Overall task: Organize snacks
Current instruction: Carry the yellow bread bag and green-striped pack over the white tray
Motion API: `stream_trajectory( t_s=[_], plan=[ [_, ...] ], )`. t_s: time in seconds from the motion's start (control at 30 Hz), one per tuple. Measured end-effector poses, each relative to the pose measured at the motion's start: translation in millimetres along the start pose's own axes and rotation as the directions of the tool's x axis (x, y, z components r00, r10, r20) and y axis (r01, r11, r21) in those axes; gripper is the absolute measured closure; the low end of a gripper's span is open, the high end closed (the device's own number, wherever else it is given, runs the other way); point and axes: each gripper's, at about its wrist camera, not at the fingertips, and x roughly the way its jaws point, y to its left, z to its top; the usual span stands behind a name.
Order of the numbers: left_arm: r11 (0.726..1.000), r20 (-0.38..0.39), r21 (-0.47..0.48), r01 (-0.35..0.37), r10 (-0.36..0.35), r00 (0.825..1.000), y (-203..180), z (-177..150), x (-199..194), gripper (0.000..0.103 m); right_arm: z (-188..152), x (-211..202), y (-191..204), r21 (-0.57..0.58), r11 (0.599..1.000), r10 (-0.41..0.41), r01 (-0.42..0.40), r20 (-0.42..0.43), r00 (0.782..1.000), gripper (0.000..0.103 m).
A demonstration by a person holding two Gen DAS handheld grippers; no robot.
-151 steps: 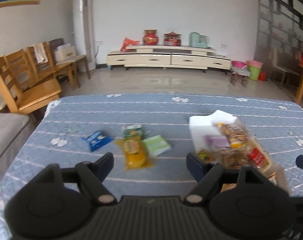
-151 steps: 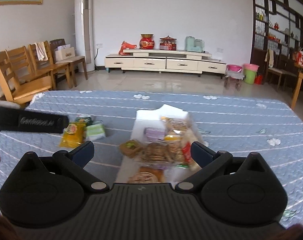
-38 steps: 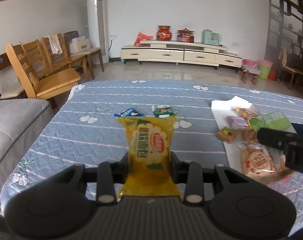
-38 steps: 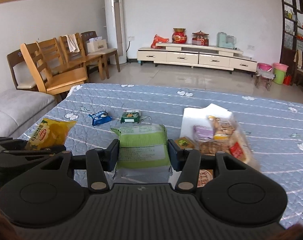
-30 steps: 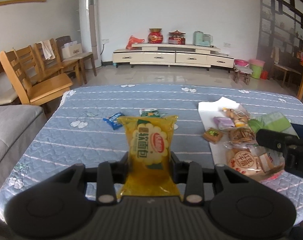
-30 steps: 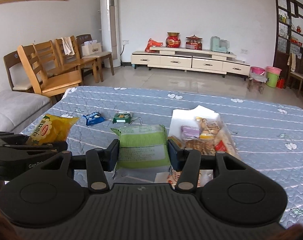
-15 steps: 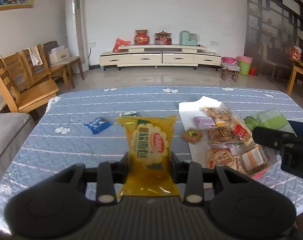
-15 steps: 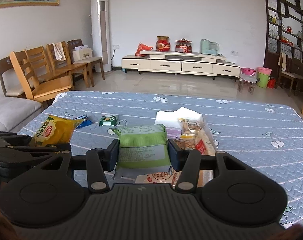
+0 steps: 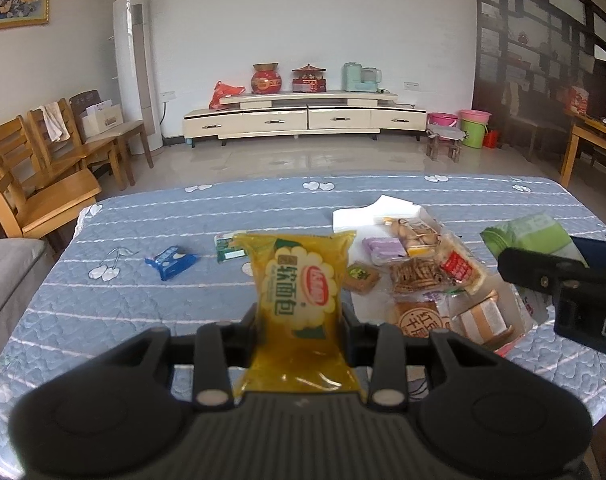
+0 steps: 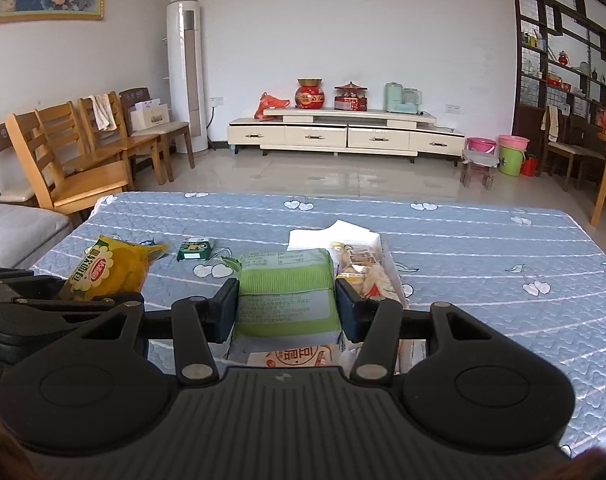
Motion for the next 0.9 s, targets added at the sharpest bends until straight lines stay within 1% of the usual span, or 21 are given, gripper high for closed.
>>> stream_trajectory(
  t_s=[0.53, 0.9],
  plan=[
    [0.999, -0.001, 0.026, 0.032, -0.032, 0.999, -21, 15, 17, 0.067, 1, 7, -10, 0.028, 0.999, -0.046, 0.046, -0.002, 0.999, 0.04],
    [0.997, 0.005, 0.059, 0.053, -0.054, 0.999, -46, 29, 33, 0.067, 4, 17, -16, 0.047, 0.996, -0.08, 0.08, -0.005, 0.997, 0.04]
  ],
)
